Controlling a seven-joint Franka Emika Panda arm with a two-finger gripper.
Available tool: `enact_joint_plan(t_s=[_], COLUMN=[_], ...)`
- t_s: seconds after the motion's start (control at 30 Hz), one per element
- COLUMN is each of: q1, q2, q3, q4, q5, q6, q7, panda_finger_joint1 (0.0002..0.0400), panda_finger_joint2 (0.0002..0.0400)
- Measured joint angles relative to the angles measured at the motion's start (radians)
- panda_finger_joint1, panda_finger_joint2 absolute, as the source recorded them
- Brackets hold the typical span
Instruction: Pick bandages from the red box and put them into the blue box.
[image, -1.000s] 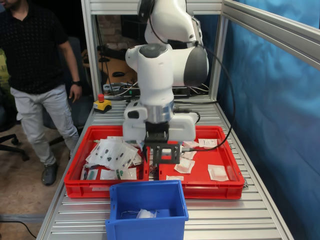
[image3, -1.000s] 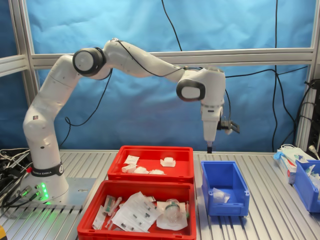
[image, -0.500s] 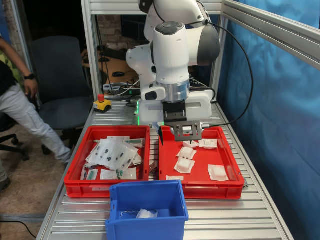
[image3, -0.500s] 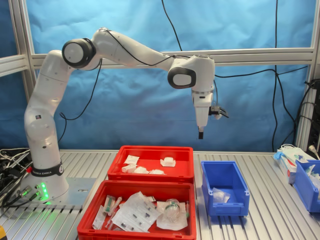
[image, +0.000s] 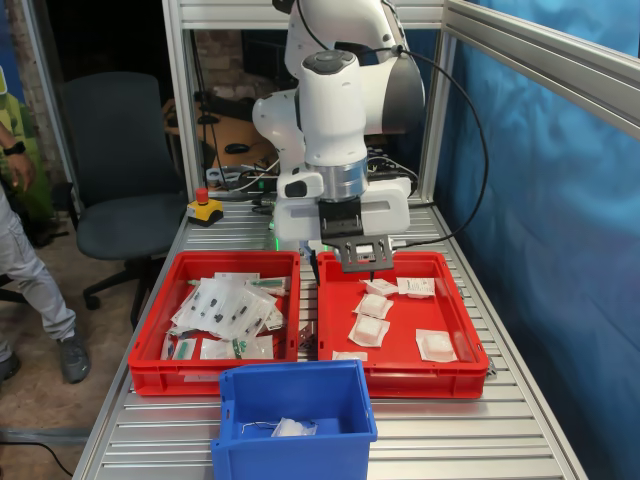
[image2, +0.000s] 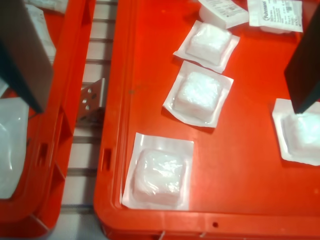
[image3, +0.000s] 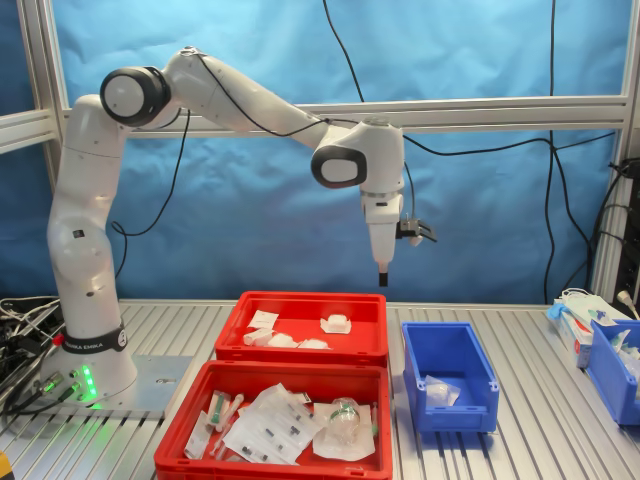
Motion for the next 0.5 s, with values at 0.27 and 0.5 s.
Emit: enact_joint_plan(t_s=[0.27, 0.5], q1=[0.004, 0.004], q2=[-0.027, -0.029], q3=[0.0, 0.0], q4=[-0.105, -0.158], q5=[-0.01, -0.013], q6=[0.077, 0.113], q7=[-0.003, -0.005], panda_finger_joint1=[0.04, 0.04], panda_finger_joint2=[0.04, 0.04])
